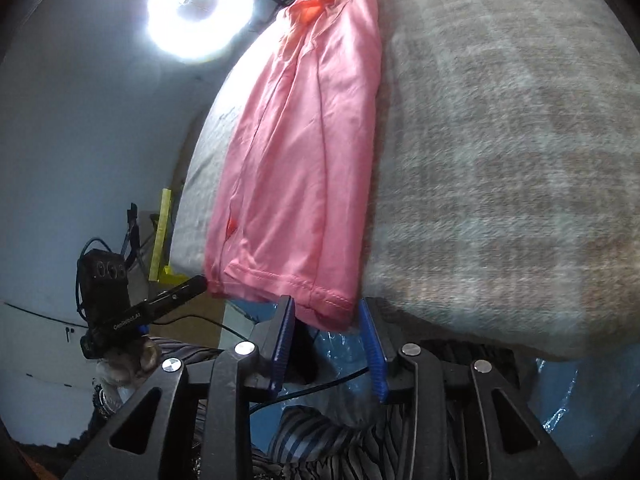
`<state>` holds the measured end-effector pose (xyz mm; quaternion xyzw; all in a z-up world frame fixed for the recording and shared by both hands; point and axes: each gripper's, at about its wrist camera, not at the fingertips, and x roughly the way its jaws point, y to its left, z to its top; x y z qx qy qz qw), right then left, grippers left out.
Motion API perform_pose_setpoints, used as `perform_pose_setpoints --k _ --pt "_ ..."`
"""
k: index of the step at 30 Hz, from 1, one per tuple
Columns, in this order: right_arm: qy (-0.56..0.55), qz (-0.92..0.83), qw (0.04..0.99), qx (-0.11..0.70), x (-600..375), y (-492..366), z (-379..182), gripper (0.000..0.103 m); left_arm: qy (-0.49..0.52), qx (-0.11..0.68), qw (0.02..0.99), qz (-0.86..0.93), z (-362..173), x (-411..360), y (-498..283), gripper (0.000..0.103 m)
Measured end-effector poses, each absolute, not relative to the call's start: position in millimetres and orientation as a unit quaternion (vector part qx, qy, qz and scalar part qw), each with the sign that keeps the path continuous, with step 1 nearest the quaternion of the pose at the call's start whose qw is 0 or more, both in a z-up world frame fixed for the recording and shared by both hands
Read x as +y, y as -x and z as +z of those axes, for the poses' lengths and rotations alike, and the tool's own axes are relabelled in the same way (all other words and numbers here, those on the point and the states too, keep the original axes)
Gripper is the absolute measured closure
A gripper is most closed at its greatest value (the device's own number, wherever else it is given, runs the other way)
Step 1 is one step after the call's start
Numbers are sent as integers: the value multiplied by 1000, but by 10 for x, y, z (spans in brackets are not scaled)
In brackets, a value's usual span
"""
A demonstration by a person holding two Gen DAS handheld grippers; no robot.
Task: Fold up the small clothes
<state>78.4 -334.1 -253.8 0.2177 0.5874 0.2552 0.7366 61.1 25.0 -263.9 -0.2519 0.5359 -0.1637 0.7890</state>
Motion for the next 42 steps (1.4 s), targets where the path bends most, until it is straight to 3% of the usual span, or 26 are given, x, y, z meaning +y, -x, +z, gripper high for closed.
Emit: perform_pose_setpoints --k 1,3,7,14,18,23,24,25,26,27,28,34,40,41,42 --pt "-211 257 737 588 -3312 -782 -2547 73 251 535 790 -165 -2640 234 -617 85" --pt "-199 258 740 589 -3277 -795 -2536 78 245 533 792 -169 -2634 199 -633 97" --pt "-189 251 742 592 -3171 -744 -2560 101 238 525 799 -169 -2597 199 -637 101" --pt "-192 255 751 578 -3280 -703 -2473 100 242 503 815 -155 -2489 334 -552 101" --pt "-195 247 749 582 -3353 -675 -2437 64 264 510 804 -152 -2546 401 -581 77" --pt "-218 249 733 595 -3402 -704 -2529 69 254 525 795 -168 -2596 268 -636 80" --pt "-219 250 729 598 -3381 -719 -2553 74 243 527 797 -171 -2598 221 -646 96" --pt "-219 251 727 601 -3364 -732 -2571 76 237 528 797 -173 -2607 187 -659 103" --pt "-216 253 728 599 -3348 -742 -2568 81 240 528 796 -176 -2615 176 -669 103" --pt "-214 261 726 600 -3324 -756 -2569 97 244 526 795 -177 -2612 183 -674 103" --pt "-215 265 722 601 -3301 -768 -2577 101 248 522 796 -178 -2585 200 -672 103" --pt "-203 267 743 580 -3277 -683 -2327 103 254 477 825 -166 -2268 455 -515 103" --pt "-202 258 744 583 -3310 -658 -2435 103 278 509 796 -172 -2486 439 -577 103" --pt "-197 257 744 585 -3265 -652 -2475 103 272 511 797 -171 -2482 420 -576 100" --pt "-190 255 746 586 -3225 -648 -2494 103 265 513 798 -174 -2473 398 -581 82"
